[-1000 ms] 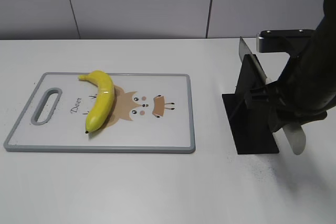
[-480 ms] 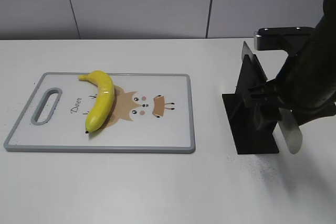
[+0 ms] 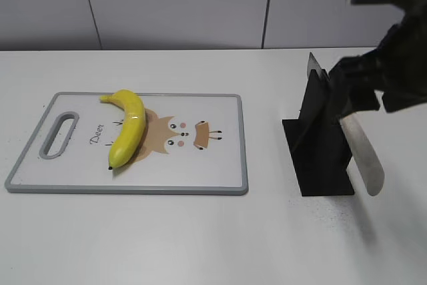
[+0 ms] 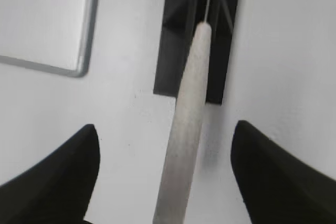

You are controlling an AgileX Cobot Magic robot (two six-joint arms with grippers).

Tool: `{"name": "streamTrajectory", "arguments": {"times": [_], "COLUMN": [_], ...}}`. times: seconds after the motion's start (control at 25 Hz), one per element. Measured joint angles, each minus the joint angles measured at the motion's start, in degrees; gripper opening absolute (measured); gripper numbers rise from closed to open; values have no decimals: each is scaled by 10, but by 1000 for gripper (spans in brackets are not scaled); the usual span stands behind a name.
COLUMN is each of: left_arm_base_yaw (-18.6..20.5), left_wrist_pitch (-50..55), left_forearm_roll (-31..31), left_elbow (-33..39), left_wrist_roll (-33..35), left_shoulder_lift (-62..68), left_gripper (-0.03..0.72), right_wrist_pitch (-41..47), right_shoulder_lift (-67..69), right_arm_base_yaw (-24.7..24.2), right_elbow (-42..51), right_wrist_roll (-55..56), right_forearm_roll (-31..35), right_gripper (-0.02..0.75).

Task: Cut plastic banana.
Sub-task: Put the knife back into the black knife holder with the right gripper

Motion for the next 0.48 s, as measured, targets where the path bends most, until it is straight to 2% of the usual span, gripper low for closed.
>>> {"name": "streamTrajectory", "arguments": {"times": [0.24, 0.48], "left_arm_base_yaw": [0, 0], "left_wrist_pitch": [0, 0], "left_forearm_roll": [0, -6], "left_elbow": [0, 0], "left_wrist_roll": [0, 0], "left_shoulder_lift": [0, 0], "left_gripper": [658, 675], "right_wrist_pitch": [-58, -63], "right_shoulder_lift": [-122, -209], "right_arm_base_yaw": [0, 0], "right_elbow": [-13, 15], "right_wrist_roll": [-117, -177], "right_forearm_roll": [16, 18], "right_gripper": [599, 594]}}
